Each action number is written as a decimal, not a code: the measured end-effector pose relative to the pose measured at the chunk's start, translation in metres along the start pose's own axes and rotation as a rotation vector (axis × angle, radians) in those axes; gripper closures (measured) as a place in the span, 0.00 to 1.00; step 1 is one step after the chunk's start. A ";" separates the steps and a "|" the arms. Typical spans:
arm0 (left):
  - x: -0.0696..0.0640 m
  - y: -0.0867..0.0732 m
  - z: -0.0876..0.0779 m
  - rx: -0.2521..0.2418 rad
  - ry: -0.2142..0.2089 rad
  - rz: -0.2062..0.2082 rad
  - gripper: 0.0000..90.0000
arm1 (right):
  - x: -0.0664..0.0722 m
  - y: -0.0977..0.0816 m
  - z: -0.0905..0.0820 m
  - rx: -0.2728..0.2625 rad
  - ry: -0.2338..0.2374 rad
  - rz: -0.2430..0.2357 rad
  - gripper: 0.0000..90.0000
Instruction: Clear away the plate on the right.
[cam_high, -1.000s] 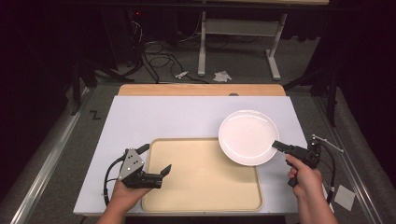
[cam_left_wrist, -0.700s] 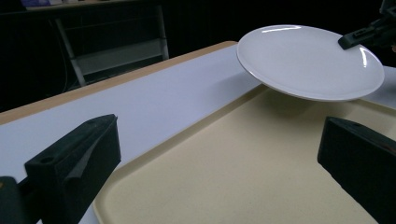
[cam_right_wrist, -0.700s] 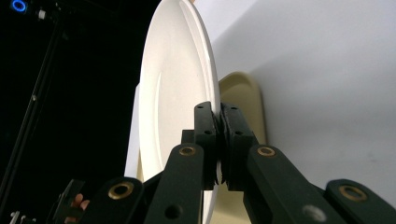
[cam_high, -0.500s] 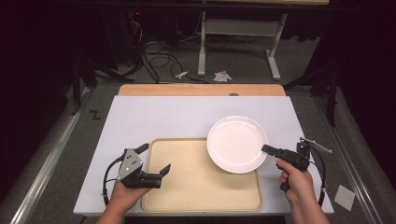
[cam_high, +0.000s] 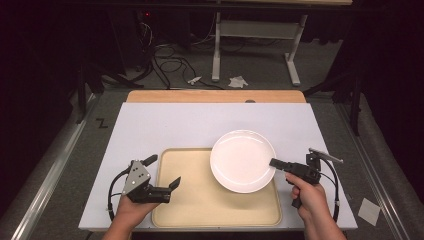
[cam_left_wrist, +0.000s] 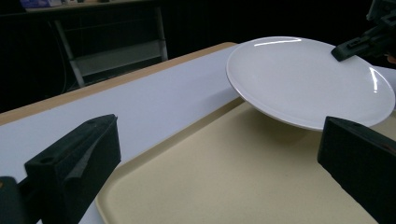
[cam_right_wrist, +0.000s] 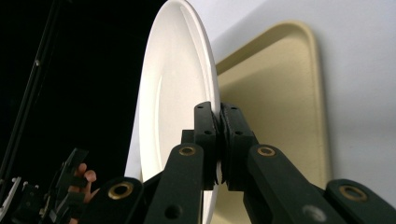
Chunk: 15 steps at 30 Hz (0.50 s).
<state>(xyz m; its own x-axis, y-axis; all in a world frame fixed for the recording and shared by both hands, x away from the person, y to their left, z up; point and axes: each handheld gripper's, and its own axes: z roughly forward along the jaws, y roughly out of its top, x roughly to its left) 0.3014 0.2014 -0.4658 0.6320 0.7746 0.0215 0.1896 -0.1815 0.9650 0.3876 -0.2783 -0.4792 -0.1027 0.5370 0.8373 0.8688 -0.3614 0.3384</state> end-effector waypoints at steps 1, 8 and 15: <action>0.000 0.000 -0.001 -0.002 0.001 0.000 0.00 | 0.001 -0.001 0.002 -0.004 0.002 -0.003 0.99; -0.003 -0.001 0.001 -0.034 0.003 -0.042 0.00 | 0.005 -0.004 0.007 0.021 0.006 -0.021 0.99; 0.000 -0.001 -0.002 -0.003 0.008 0.007 0.00 | 0.010 -0.007 0.014 0.043 0.000 -0.028 0.99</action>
<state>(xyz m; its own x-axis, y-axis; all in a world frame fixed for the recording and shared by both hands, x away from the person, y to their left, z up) 0.2996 0.2026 -0.4660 0.6274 0.7781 0.0304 0.1831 -0.1854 0.9654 0.3869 -0.2595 -0.4793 -0.1275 0.5466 0.8276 0.8857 -0.3128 0.3431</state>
